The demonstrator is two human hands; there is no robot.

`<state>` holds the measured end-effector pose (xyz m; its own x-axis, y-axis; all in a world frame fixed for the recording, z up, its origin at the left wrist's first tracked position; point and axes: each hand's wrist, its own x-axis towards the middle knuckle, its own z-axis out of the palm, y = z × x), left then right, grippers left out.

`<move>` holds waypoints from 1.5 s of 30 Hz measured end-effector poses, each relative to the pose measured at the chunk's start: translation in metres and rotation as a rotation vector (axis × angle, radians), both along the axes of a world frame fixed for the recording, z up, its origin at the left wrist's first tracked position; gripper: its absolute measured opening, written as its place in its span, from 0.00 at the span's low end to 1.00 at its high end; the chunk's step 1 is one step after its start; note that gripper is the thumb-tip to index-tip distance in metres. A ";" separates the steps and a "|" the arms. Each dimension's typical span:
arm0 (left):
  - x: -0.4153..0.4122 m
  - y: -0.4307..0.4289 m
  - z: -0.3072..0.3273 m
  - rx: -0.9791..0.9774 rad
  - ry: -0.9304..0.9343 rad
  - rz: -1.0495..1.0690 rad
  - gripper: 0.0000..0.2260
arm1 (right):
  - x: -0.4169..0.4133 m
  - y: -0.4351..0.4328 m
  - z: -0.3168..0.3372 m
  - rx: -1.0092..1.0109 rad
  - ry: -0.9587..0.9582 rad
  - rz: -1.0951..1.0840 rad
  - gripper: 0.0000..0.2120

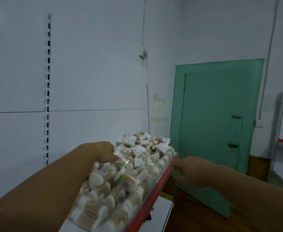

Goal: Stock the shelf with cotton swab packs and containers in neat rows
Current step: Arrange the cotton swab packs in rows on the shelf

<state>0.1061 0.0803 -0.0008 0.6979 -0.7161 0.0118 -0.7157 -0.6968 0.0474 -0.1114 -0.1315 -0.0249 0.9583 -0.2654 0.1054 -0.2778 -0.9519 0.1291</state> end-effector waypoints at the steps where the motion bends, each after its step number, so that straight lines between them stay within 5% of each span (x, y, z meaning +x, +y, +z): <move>1: 0.018 -0.017 -0.006 -0.030 -0.014 0.003 0.23 | 0.014 -0.016 -0.004 0.020 -0.004 0.003 0.22; 8: 0.059 -0.095 -0.030 -0.076 -0.113 -0.095 0.20 | 0.087 -0.100 -0.023 0.052 -0.032 -0.026 0.21; 12: 0.074 -0.118 -0.023 -0.084 -0.017 -0.168 0.18 | 0.131 -0.155 -0.029 0.099 -0.146 -0.050 0.24; 17: 0.084 -0.158 -0.030 -0.002 -0.034 -0.201 0.17 | 0.194 -0.234 -0.035 0.503 -0.511 -0.126 0.21; 26: 0.116 -0.290 -0.011 0.028 -0.060 -0.034 0.15 | 0.307 -0.333 -0.054 0.207 -0.458 0.209 0.24; 32: 0.116 -0.351 -0.014 -0.739 -0.265 0.244 0.08 | 0.315 -0.357 -0.036 0.222 -0.396 0.429 0.12; 36: 0.101 -0.370 -0.020 -1.316 0.249 0.391 0.07 | 0.296 -0.367 -0.017 0.645 -0.726 0.532 0.13; 39: 0.082 -0.378 -0.052 -1.424 0.812 0.380 0.23 | 0.287 -0.349 -0.038 0.927 -0.894 0.671 0.15; 41: 0.071 -0.386 -0.075 -1.499 0.929 0.294 0.27 | 0.284 -0.331 -0.060 0.956 -0.840 0.782 0.18; 45: 0.071 -0.386 -0.099 -1.788 0.789 0.319 0.19 | 0.281 -0.322 -0.085 0.911 -0.582 0.937 0.21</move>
